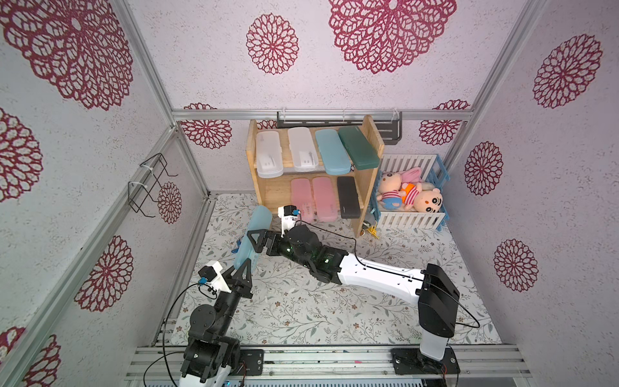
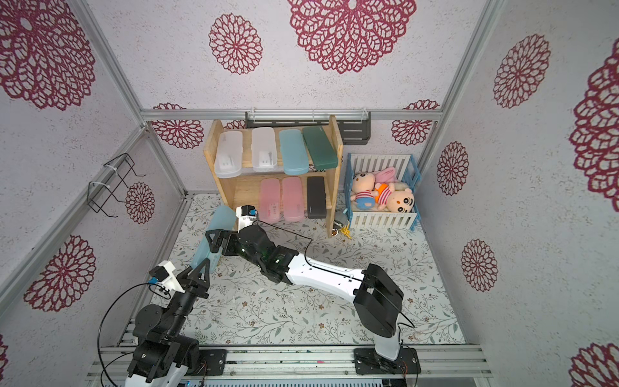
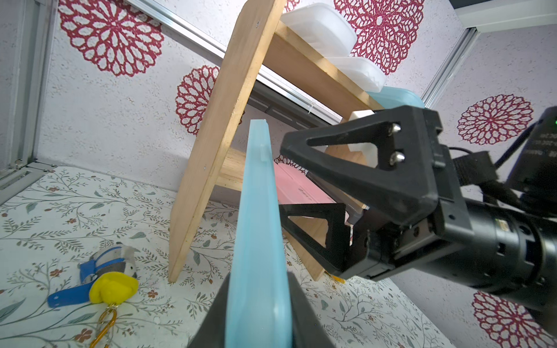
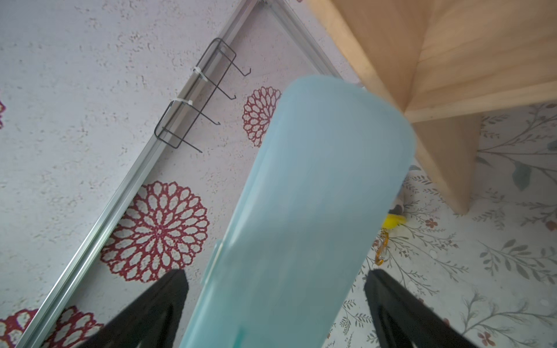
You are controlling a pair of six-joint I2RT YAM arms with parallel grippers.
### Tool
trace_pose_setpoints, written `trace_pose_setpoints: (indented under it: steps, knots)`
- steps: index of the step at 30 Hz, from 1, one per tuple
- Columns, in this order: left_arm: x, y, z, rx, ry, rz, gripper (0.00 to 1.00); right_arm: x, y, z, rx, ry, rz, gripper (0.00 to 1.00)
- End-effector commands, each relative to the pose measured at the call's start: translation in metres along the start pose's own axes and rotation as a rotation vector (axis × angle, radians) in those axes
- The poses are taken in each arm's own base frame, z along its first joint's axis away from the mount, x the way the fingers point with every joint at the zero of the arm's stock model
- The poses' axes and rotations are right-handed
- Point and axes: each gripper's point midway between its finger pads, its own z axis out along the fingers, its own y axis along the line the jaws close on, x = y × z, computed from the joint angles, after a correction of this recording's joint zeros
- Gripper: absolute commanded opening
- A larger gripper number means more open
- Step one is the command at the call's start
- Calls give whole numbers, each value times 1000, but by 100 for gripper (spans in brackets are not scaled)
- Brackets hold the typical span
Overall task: Remove the pencil cases from the shelf
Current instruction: Pick up the pencil case from the shelf.
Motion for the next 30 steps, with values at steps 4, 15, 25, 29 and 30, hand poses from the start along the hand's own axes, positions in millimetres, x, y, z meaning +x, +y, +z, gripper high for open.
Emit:
trace_pose_setpoints:
  steps: [4, 15, 25, 29, 30]
  knots:
    - [-17, -12, -4, 44, -48, 45, 0, 0, 23, 11, -31, 22, 20, 99]
    - [-12, -13, -4, 47, -24, 69, 0, 9, 17, 30, -22, 43, 42, 99]
    - [-20, -14, -6, 37, -38, 88, 0, 16, -3, 26, -5, 57, 88, 99]
    - [-22, -13, -7, 30, -42, 94, 0, 22, -9, 25, -5, 75, 104, 99]
    - [-22, -13, -7, 30, -43, 94, 0, 23, -11, 24, -7, 76, 111, 99]
